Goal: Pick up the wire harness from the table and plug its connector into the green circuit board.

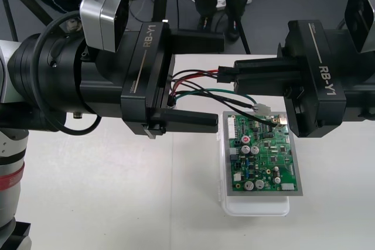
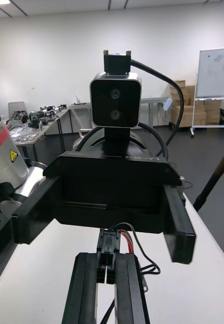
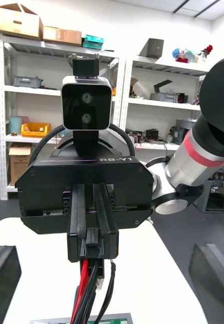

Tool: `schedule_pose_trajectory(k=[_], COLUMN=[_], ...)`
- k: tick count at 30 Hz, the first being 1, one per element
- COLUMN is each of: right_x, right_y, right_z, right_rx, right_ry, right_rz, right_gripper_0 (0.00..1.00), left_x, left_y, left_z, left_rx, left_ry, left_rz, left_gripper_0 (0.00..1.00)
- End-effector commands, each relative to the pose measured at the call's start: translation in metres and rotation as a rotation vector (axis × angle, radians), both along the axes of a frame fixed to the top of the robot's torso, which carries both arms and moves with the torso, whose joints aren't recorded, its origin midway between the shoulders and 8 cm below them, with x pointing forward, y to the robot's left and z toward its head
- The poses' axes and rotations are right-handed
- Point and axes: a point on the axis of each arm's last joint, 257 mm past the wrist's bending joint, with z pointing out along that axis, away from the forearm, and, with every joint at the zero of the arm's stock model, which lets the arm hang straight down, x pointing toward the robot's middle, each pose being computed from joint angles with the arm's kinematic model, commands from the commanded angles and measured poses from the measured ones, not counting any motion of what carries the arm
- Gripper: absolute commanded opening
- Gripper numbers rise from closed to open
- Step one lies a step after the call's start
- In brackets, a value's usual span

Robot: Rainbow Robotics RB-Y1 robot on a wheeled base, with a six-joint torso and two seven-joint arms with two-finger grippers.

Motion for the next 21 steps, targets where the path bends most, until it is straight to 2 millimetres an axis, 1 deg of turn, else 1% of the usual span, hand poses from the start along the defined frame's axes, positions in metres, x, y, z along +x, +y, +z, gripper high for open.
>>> schedule_pose_trajectory(k=[1,2,4,6,7,8,9,21], right_x=[-0.0053,-0.005,-0.005,-0.0053,-0.005,-0.0058,-0.005,-0.0056], right_y=[0.0007,0.0007,0.0007,0.0008,0.0007,0.0009,0.0007,0.0008], right_z=[0.0036,0.0033,0.0033,0.0039,0.0033,0.0037,0.0033,0.0036], right_rx=[0.011,0.01,0.01,0.011,0.01,0.01,0.01,0.01], right_ry=[-0.05,-0.051,-0.051,-0.051,-0.051,-0.05,-0.049,-0.05], right_rz=[0.004,0.003,0.003,0.005,0.003,0.005,0.003,0.006], right_gripper_0=[0.0,0.0,0.0,0.0,0.0,0.0,0.0,0.0], left_x=[-0.0055,-0.0059,-0.005,-0.0053,-0.0055,-0.0055,-0.0053,-0.0046], left_y=[-0.0008,-0.0011,-0.0009,-0.0012,-0.0013,-0.0013,-0.0013,-0.0031], left_z=[0.0082,0.0079,0.0083,0.008,0.0074,0.0074,0.0077,0.0097], left_rx=[-0.032,-0.031,-0.032,-0.031,-0.029,-0.029,-0.03,-0.041], left_ry=[-0.052,-0.051,-0.052,-0.05,-0.048,-0.048,-0.048,-0.04], left_rz=[0.013,0.012,0.015,0.014,0.013,0.013,0.014,0.016], left_gripper_0=[0.74,0.69,0.4,0.29,0.2,0.15,0.0,0.0])
